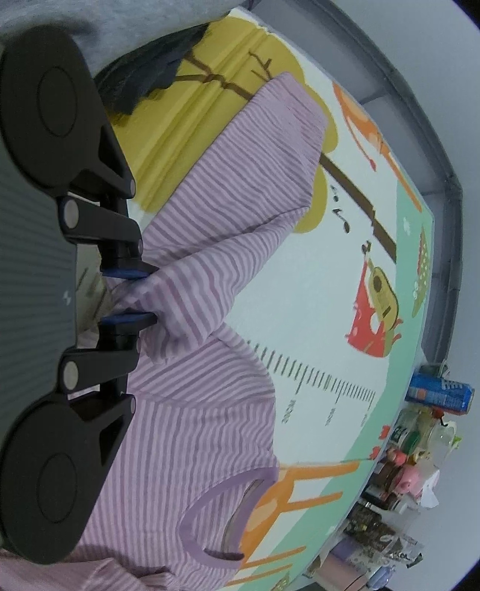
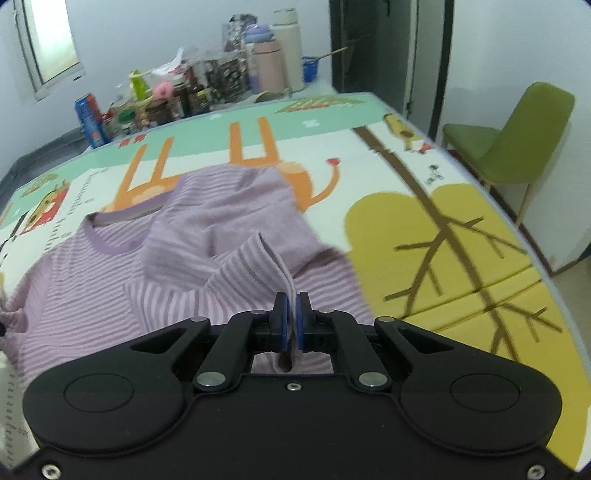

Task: Fold clothes

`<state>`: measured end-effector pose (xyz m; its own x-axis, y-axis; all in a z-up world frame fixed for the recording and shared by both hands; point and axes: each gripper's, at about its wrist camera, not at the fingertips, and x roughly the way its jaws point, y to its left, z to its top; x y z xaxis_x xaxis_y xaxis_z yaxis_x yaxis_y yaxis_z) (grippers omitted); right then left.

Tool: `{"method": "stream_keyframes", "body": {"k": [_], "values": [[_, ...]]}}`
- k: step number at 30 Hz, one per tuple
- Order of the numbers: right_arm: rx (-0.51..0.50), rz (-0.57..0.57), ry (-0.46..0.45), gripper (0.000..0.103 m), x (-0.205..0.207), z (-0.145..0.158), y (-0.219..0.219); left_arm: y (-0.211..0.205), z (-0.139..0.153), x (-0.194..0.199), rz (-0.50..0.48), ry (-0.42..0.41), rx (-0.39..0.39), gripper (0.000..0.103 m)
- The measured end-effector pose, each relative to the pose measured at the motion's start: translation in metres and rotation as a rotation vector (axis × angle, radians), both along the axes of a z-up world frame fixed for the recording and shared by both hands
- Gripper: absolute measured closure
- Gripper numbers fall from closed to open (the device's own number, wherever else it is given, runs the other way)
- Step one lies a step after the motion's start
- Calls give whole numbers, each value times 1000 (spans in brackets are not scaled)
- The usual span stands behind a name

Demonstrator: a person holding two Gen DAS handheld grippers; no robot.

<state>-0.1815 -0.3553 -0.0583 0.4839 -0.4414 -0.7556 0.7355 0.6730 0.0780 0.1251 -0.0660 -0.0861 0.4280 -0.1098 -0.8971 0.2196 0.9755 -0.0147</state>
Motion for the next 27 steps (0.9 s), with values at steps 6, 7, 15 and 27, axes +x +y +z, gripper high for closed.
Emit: {"method": "stream_keyframes", "body": {"k": [6,7,15,27], "values": [[-37,-63,-45,99,-13,14,-23,-4,-2,12,2,-27,41,82],[-43,-72,-53,99,-16,16,-27,-5,-3,14,2,-30,45,82],[-95,-142,-62,99,-28,29,-57,-9,-2,31,11,-42,72,82],[-152,-268,-37,99,-57,30,-101,-18,1,50,32,-90,131,82]]}}
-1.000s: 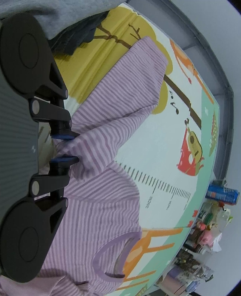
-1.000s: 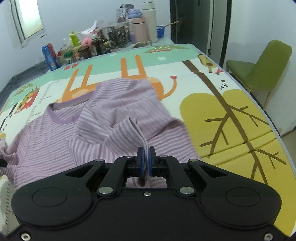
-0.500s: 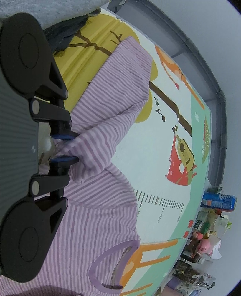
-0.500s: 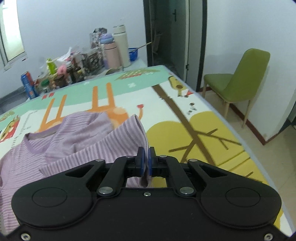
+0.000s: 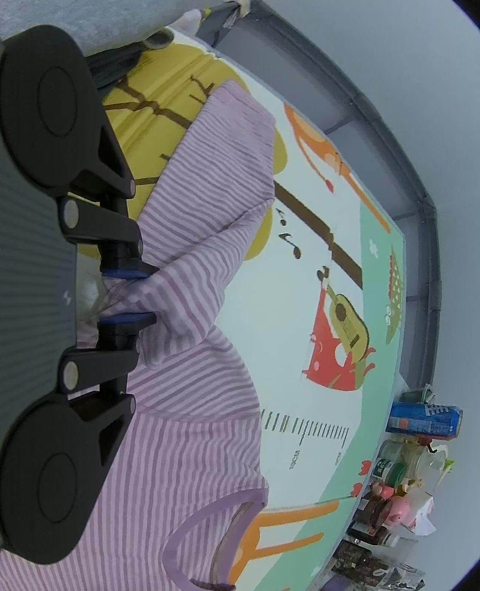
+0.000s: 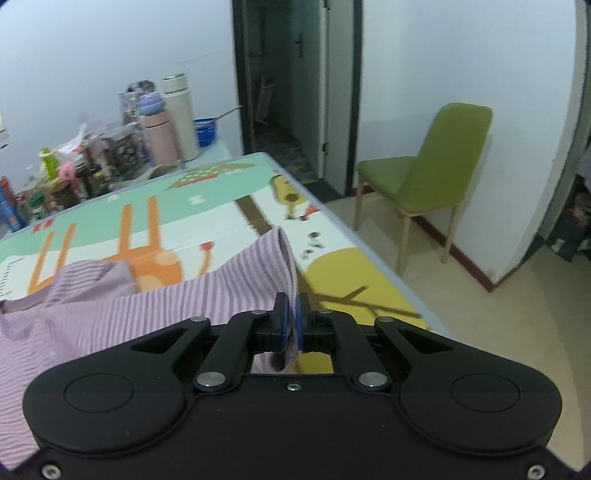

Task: Fold clothes

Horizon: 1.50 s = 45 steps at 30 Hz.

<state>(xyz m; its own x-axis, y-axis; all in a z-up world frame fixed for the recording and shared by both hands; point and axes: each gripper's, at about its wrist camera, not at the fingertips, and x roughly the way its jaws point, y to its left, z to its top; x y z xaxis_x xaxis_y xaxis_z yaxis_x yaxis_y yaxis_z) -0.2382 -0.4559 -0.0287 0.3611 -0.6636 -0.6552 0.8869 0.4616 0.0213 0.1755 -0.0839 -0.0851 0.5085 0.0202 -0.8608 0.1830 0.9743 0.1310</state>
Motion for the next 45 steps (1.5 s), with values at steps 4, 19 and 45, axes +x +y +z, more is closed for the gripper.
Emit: {"method": "stream_keyframes", "body": {"k": [4,19,45], "values": [[1,-64,15,99,-14,-5,-13,-2,1,6,-2,-17,6,82],[39,-316,95,99,-82,-29,-36,-17,14,24,-19,-94,62,82],[31,-502,67,89,-180,-11,-26,-28,41,20,-107,-184,123,56]]}}
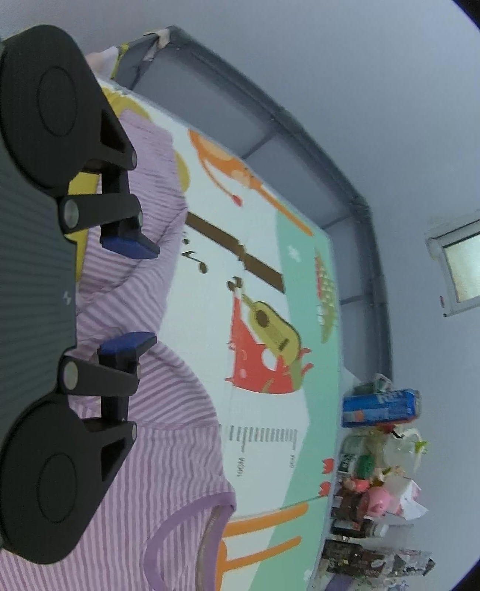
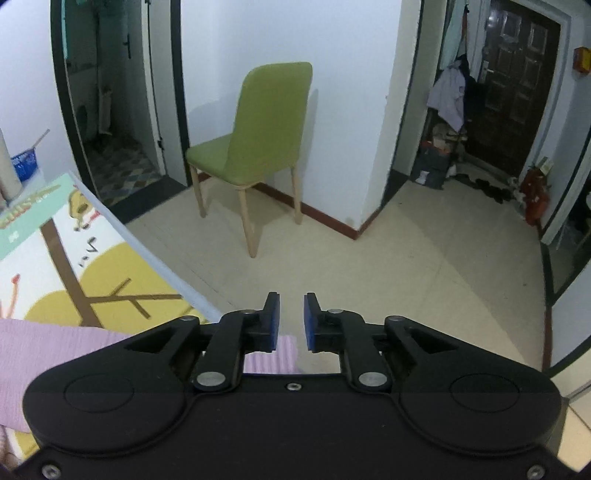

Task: Fold clothes
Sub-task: 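Lower the hem and open both tools, leaving the shirt spread flat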

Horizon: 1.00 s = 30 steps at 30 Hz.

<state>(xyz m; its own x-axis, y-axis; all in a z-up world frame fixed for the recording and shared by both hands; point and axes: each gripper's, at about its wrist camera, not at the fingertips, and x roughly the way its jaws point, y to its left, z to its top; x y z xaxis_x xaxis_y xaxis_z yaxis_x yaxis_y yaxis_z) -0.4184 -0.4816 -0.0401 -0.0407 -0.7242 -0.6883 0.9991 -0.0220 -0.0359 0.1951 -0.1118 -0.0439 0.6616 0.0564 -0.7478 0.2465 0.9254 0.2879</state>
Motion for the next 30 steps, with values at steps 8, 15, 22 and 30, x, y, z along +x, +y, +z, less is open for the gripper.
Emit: {"method": "stream_keyframes", "body": {"k": [8,15,22,30], "values": [[-40,98,-34,83,27,17,20,0,23,-23,-33,2,-79,51],[-26,215,-67,79,67,20,38,-11,29,-61,-110,22,-105,45],[6,328,-97,78,106,14,65,-18,24,-103,-177,83,-134,43],[57,448,-118,78,142,0,103,-25,7,-150,-258,166,-154,39]]}}
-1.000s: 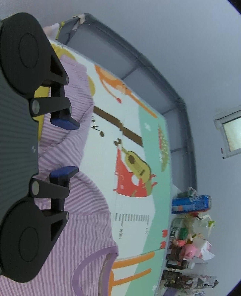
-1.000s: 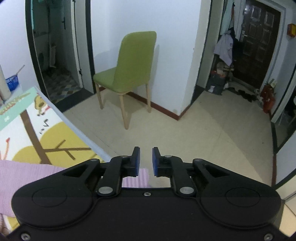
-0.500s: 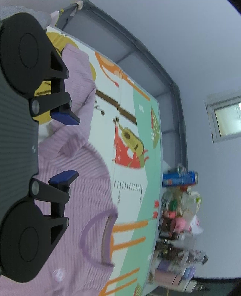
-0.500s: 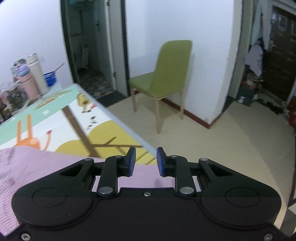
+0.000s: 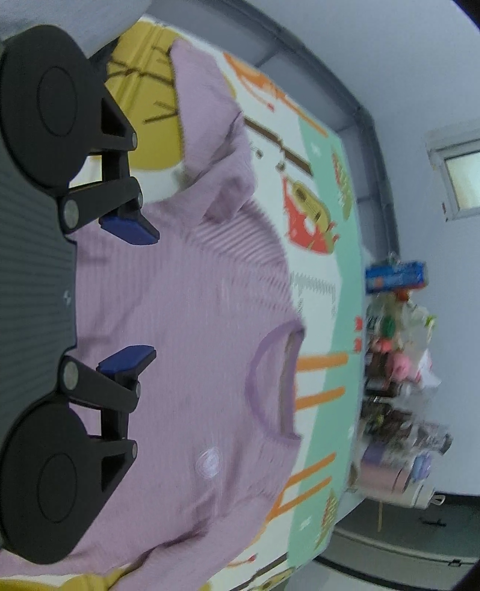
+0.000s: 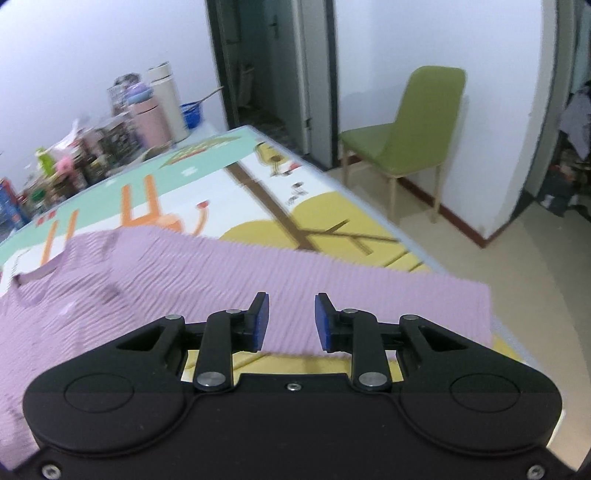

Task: Fold clothes
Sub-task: 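Lower the hem and open both tools, leaving the shirt spread flat, then withdraw both open tools back from the shirt hem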

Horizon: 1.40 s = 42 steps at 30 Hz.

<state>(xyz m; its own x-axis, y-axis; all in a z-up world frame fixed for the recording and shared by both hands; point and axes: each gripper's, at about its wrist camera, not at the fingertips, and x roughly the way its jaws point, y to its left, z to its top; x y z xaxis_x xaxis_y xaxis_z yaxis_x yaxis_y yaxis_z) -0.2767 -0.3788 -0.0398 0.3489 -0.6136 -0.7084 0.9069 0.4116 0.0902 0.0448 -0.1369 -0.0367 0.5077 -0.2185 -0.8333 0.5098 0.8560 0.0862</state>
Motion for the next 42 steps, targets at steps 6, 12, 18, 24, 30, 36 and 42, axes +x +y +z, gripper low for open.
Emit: {"method": "stream_keyframes", "body": {"k": [6,12,18,24,30,36,42], "values": [[19,88,19,74,25,-7,30,-9,-15,-38,-92,48,15,39],[32,152,22,73,40,-9,56,-14,-27,-72,-170,89,27,38],[53,220,44,68,51,-14,80,-7,-31,-88,-196,123,14,37],[88,296,74,67,58,-27,104,-4,-43,-106,-254,145,46,34],[120,363,133,66,65,-43,122,-1,-60,-118,-284,183,81,34],[172,401,221,65,70,-67,135,6,-73,-120,-266,219,100,34],[166,425,265,55,69,-79,143,11,-77,-122,-266,213,95,28]]}}
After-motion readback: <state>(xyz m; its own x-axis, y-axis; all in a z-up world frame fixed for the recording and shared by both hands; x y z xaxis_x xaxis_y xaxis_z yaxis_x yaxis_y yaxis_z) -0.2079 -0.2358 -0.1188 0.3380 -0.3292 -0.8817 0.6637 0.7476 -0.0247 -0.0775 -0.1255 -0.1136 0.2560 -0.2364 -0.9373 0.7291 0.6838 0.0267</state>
